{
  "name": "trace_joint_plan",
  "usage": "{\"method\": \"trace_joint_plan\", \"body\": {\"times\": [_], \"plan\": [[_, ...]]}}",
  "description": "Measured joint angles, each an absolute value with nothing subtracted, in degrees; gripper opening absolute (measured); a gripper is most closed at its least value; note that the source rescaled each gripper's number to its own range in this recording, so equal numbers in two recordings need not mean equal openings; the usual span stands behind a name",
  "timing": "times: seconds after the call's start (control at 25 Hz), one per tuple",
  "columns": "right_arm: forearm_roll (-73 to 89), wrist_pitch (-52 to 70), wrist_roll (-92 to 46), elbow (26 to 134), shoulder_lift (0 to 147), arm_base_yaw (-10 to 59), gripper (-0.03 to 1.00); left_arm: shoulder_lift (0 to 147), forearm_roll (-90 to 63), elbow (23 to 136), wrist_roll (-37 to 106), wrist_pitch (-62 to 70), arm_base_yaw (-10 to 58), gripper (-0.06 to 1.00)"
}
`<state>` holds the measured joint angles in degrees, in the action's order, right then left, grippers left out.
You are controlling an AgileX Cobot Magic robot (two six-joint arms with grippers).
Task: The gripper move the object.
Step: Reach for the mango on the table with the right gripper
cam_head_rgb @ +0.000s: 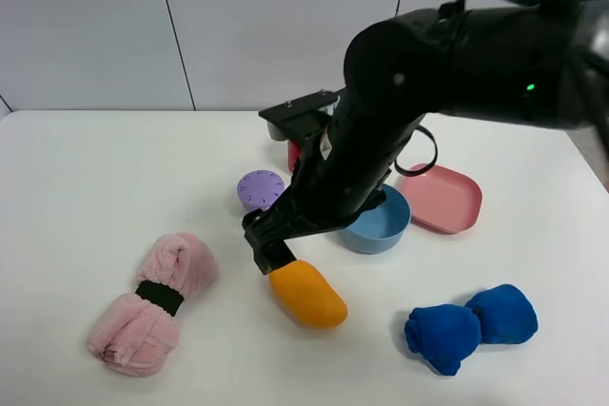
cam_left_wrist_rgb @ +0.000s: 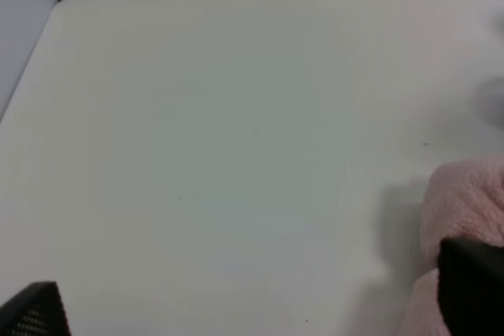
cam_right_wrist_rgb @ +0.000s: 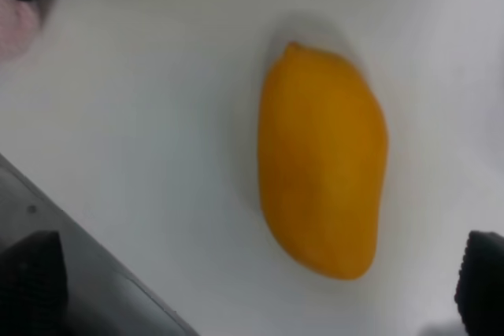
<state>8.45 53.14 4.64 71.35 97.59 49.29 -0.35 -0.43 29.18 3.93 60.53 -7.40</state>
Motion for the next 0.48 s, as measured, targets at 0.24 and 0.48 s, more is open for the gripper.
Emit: {"method": "trace_joint_plan", "body": {"times": [0.24, 0.48], "plan": [[8.2, 52.9, 5.2, 71.4, 103.7, 49.9, 1.0, -0.4, -0.4, 29.2, 3.9, 60.5, -7.4, 1.0], [7.1, 52.9, 5.2, 71.4, 108.9, 50.3, 1.0, -0.4, -0.4, 29.2, 3.9, 60.5, -7.4, 1.0]]}}
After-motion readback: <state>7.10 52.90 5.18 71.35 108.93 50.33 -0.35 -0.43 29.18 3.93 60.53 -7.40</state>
